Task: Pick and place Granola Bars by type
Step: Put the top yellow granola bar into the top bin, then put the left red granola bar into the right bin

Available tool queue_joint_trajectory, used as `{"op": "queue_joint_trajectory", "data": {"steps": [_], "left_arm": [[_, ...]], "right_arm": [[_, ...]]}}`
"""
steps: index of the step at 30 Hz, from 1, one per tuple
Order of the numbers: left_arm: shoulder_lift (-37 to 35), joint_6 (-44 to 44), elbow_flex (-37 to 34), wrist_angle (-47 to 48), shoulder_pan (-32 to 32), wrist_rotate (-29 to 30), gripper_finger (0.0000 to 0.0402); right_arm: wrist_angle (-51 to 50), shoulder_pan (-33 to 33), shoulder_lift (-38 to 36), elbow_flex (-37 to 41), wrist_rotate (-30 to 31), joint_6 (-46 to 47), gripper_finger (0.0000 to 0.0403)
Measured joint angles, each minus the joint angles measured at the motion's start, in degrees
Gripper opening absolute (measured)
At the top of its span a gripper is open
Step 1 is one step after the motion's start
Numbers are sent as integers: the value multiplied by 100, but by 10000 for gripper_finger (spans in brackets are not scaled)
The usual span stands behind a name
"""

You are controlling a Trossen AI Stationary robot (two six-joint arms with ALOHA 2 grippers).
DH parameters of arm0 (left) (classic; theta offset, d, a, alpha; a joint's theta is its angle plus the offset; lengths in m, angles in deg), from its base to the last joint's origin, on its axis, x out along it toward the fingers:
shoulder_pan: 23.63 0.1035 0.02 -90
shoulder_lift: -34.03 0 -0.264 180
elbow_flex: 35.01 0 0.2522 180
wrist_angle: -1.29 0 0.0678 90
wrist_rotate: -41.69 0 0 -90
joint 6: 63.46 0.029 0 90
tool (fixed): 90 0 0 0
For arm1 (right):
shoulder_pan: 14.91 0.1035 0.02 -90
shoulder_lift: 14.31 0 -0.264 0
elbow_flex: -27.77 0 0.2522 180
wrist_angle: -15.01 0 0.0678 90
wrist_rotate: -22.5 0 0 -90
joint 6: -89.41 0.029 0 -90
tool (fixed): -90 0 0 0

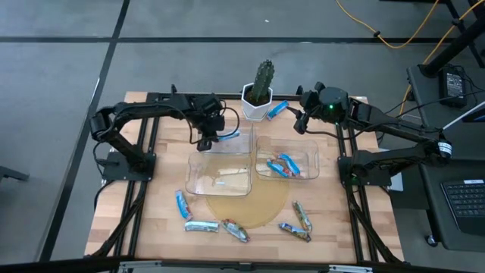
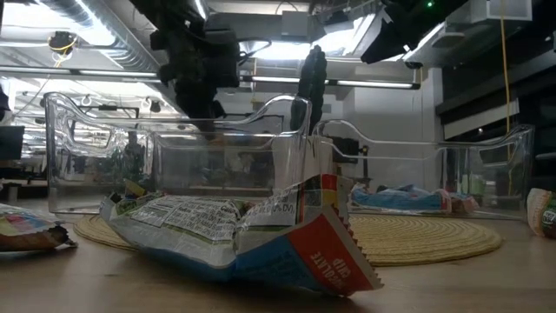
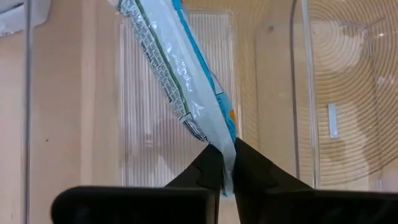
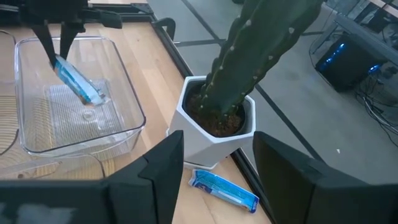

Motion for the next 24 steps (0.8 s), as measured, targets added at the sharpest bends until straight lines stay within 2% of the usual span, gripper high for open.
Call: {"op": "queue_joint_trajectory", "data": {"steps": [6,11,18,24], "left_arm": [[-11,-131,-1,8,13,73,45],[-172,-323,0,24,-3,281,84],[-732,-1102,0,96,-17,737,141],[-1319,-1964,1,108,-225,1134,169]], "right_arm": [[-23,0,0,0,-137,2,194],[-25,0,1,0,-352,-1,194],[-24,-2,1,2,-441,-150,194],[-23,0,0,2,-442,-434,194]]}}
